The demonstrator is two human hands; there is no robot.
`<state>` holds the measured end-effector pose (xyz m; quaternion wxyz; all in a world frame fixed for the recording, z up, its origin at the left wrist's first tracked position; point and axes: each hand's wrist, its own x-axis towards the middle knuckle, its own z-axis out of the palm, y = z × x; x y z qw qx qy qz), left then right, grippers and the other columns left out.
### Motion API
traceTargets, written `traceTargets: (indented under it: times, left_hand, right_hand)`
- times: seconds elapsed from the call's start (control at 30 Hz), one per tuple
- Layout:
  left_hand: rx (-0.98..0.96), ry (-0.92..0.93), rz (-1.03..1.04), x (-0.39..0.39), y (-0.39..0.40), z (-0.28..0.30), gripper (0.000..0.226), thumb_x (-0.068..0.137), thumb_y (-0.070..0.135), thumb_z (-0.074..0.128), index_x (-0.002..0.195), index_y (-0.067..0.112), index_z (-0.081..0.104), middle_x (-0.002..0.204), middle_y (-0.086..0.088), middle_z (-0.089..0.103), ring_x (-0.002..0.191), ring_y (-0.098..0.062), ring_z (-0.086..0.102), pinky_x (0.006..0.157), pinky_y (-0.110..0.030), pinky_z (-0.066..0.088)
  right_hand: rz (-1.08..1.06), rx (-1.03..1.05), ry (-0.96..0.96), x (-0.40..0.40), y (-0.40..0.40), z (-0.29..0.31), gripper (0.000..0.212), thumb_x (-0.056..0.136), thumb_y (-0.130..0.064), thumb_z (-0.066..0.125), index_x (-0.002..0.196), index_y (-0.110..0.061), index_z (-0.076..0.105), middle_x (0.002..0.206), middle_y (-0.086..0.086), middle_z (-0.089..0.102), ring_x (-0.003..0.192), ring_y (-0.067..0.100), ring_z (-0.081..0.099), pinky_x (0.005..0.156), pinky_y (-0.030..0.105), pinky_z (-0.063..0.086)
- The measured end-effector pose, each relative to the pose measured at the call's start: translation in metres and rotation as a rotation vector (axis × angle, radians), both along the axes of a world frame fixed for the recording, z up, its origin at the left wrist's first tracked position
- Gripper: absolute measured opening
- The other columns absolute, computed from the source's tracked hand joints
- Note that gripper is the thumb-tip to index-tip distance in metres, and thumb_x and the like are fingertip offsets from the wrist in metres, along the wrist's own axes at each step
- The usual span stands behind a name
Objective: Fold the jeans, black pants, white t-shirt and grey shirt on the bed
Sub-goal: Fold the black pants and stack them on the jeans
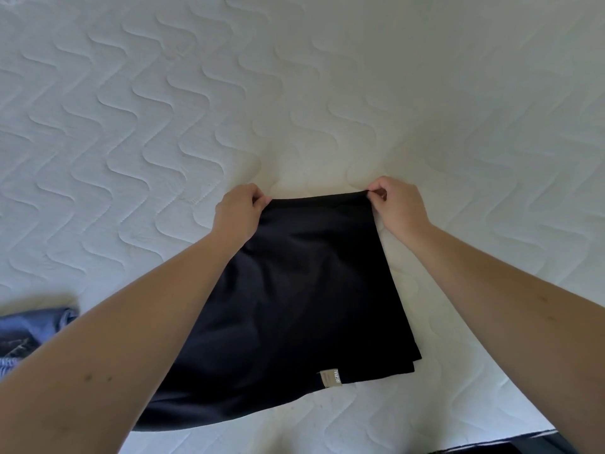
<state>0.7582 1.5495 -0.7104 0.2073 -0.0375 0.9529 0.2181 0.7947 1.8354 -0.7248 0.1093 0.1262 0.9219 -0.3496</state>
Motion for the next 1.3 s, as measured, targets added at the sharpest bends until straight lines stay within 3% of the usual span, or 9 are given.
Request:
traceTargets:
  times: [0.17,0.4,0.53,0.67,0.87,0.97,1.07,1.2,1.3]
  left_hand:
    - [0.039,0.223,-0.227,0.006,0.008,0.010,0.026,0.100,0.032,0.049,0.109,0.013,0.063,0.107,-0.004,0.062,0.102,-0.025,0.054,0.092,-0.038,0.042]
    - [0.014,0.018,-0.652,0.013,0.071,0.009,0.040,0.093,0.049,0.055,0.122,0.021,0.058,0.116,0.002,0.061,0.109,-0.021,0.054,0.095,-0.038,0.041]
    - [-0.052,-0.030,-0.618,0.011,0.107,0.003,0.054,0.086,0.054,0.062,0.127,0.020,0.050,0.118,-0.002,0.057,0.112,-0.026,0.052,0.092,-0.041,0.040]
    - [-0.152,-0.119,-0.654,0.002,0.127,0.006,0.052,0.091,0.048,0.059,0.135,0.021,0.050,0.129,-0.008,0.051,0.120,-0.031,0.047,0.098,-0.045,0.038]
    - [0.102,-0.012,-0.395,-0.003,0.130,0.019,0.026,0.095,0.034,0.056,0.113,0.016,0.059,0.111,-0.007,0.065,0.102,-0.028,0.059,0.085,-0.036,0.046]
    - [0.066,-0.013,-0.373,0.002,0.131,0.014,0.031,0.095,0.037,0.056,0.117,0.015,0.058,0.115,-0.008,0.061,0.105,-0.028,0.057,0.088,-0.039,0.045]
    - [0.007,-0.035,-0.369,0.007,0.131,0.007,0.040,0.093,0.042,0.059,0.124,0.018,0.054,0.122,-0.006,0.055,0.112,-0.027,0.053,0.096,-0.044,0.043]
    - [-0.080,-0.070,-0.317,0.010,0.130,0.001,0.048,0.087,0.048,0.065,0.124,0.019,0.052,0.124,-0.003,0.058,0.115,-0.027,0.052,0.096,-0.044,0.038]
    - [-0.207,-0.052,-0.394,0.011,0.130,0.001,0.047,0.093,0.050,0.054,0.125,0.015,0.055,0.121,-0.011,0.055,0.114,-0.033,0.050,0.095,-0.046,0.037]
  right_hand:
    - [-0.203,-0.025,0.003,0.008,0.001,0.002,0.010,0.094,-0.024,0.059,0.097,-0.017,0.066,0.087,-0.005,0.065,0.078,0.011,0.055,0.067,0.017,0.037]
    - [-0.111,-0.125,-0.230,0.066,0.004,0.010,0.024,0.093,-0.041,0.059,0.104,-0.021,0.066,0.091,-0.010,0.064,0.083,0.008,0.059,0.076,0.020,0.041]
    - [-0.111,-0.177,-0.287,0.092,0.006,0.017,0.019,0.090,-0.039,0.065,0.101,-0.023,0.065,0.085,-0.012,0.062,0.075,0.001,0.055,0.066,0.008,0.038]
    - [0.041,-0.073,-0.408,0.120,0.015,0.024,0.036,0.096,-0.046,0.053,0.083,-0.015,0.065,0.076,-0.005,0.059,0.074,0.013,0.056,0.068,0.026,0.037]
    - [0.154,-0.099,-0.586,0.167,0.032,0.030,0.054,0.090,-0.051,0.059,0.057,-0.012,0.039,0.059,0.002,0.039,0.055,0.015,0.041,0.056,0.027,0.031]
    - [0.195,-0.103,-0.615,0.184,0.035,0.031,0.046,0.088,-0.050,0.064,0.078,-0.005,0.063,0.084,0.006,0.051,0.073,0.020,0.053,0.071,0.031,0.044]
    - [0.201,-0.109,-0.648,0.200,0.034,0.032,0.041,0.085,-0.050,0.067,0.079,-0.009,0.063,0.086,0.003,0.054,0.078,0.019,0.058,0.075,0.034,0.049]
    - [0.139,-0.104,-0.660,0.221,0.027,0.032,0.048,0.089,-0.046,0.064,0.124,-0.013,0.063,0.111,0.009,0.061,0.100,0.024,0.060,0.085,0.034,0.049]
    - [0.074,-0.066,-0.588,0.231,0.025,0.034,0.039,0.093,-0.041,0.061,0.119,-0.011,0.062,0.090,0.000,0.058,0.080,0.016,0.057,0.066,0.026,0.044]
